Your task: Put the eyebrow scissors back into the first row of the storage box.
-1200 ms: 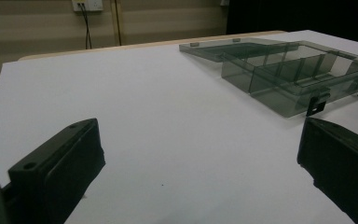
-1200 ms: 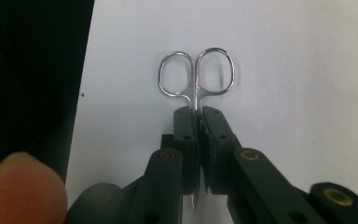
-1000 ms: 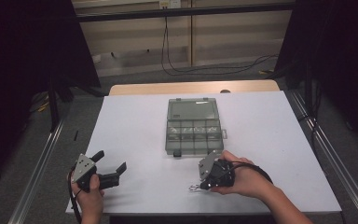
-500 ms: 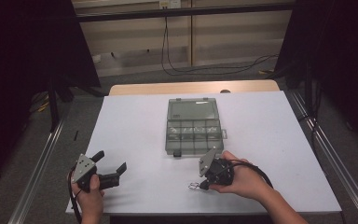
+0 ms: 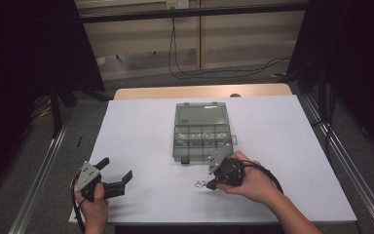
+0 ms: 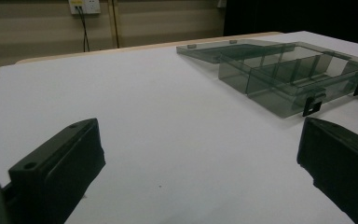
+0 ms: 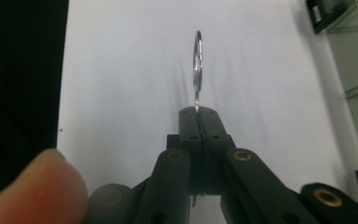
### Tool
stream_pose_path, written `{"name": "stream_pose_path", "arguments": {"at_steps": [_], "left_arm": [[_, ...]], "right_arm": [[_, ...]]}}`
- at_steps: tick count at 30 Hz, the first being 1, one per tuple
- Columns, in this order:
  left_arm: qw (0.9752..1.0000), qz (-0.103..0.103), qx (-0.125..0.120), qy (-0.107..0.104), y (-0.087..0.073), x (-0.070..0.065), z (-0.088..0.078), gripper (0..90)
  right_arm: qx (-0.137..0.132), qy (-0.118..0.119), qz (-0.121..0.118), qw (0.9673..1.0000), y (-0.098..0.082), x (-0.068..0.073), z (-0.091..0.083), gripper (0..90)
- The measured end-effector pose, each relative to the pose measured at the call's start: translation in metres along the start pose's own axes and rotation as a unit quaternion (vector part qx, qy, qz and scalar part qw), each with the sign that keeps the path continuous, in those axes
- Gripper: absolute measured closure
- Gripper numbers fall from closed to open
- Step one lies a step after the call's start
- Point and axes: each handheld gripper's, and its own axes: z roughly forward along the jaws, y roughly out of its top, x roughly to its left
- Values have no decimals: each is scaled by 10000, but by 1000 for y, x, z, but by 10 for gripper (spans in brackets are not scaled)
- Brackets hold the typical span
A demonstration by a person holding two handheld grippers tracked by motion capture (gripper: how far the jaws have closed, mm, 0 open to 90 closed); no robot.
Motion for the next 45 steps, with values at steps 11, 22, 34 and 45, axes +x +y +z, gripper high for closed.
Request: {"name": "stream_pose_path", "arguments": {"at_steps": [11, 22, 34, 45], "left_arm": [[10000, -11, -17, -20, 0, 0, -1, 1], [10000, -3, -59, -55, 0, -1, -1, 1], [10000, 39, -33, -59, 0, -1, -1, 2], [9999, -21, -82, -68, 0, -1, -1, 2]], "right_arm": [[-104, -88, 72, 9999, 8, -9, -11, 900], [-185, -233, 137, 9995, 15, -19, -22, 900], [-248, -320, 139, 9991, 25, -28, -30, 900], [-315, -395, 152, 9986, 31, -38, -36, 900]]}}
